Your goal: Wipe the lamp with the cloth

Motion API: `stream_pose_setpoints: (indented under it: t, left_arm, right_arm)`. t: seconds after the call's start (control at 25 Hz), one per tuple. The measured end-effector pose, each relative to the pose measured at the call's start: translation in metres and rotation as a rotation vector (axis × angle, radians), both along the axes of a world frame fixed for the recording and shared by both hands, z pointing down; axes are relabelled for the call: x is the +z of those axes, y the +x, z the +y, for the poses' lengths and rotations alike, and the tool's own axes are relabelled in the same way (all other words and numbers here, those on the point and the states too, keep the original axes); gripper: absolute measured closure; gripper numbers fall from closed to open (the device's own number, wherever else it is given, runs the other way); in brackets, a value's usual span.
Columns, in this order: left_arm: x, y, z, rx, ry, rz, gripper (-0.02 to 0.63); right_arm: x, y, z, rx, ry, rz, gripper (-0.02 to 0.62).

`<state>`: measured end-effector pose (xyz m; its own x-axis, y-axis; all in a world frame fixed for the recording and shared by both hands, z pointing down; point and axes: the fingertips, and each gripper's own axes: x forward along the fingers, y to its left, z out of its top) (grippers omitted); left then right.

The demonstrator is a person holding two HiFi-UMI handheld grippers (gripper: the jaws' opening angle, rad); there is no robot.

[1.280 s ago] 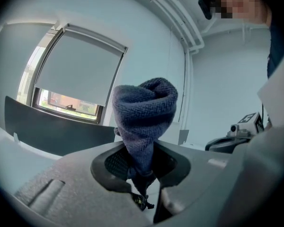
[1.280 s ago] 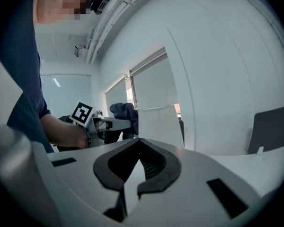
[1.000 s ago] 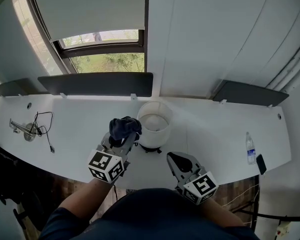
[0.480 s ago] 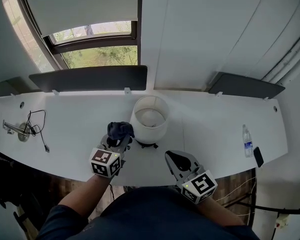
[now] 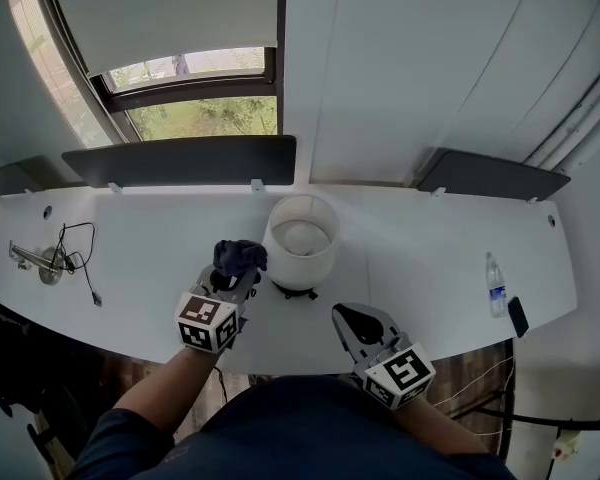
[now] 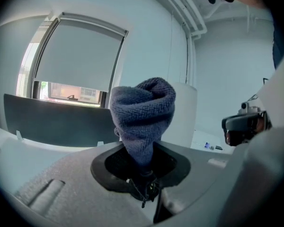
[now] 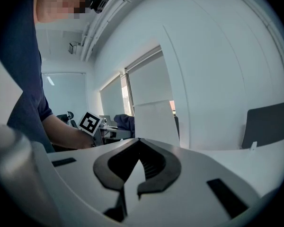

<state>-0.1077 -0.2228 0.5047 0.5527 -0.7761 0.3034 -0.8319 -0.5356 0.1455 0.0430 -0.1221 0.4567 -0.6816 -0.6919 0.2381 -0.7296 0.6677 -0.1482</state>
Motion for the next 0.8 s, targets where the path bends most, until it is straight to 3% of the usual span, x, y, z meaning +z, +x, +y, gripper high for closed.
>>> stream_pose_setpoints:
  t: [0.4, 0.56, 0.8]
  left_arm:
    - [-0.083, 0.009, -0.019, 0.024, 0.168, 0.025, 0.509]
    - [-0.075, 0.009, -0.028, 0.024, 0.173, -0.011, 0.509]
    - [-0.037, 0.006, -0.035, 0.013, 0.114, -0.040, 0.509]
  right_arm:
    - [-0.007, 0.009, 0.000, 0.015, 0.019, -0.017, 0.584]
    - [-0.005, 0.013, 0.000, 0.030, 0.013, -0.020, 0.584]
    - [0.002, 0.017, -0.001, 0.038, -0.004, -0.016, 0.584]
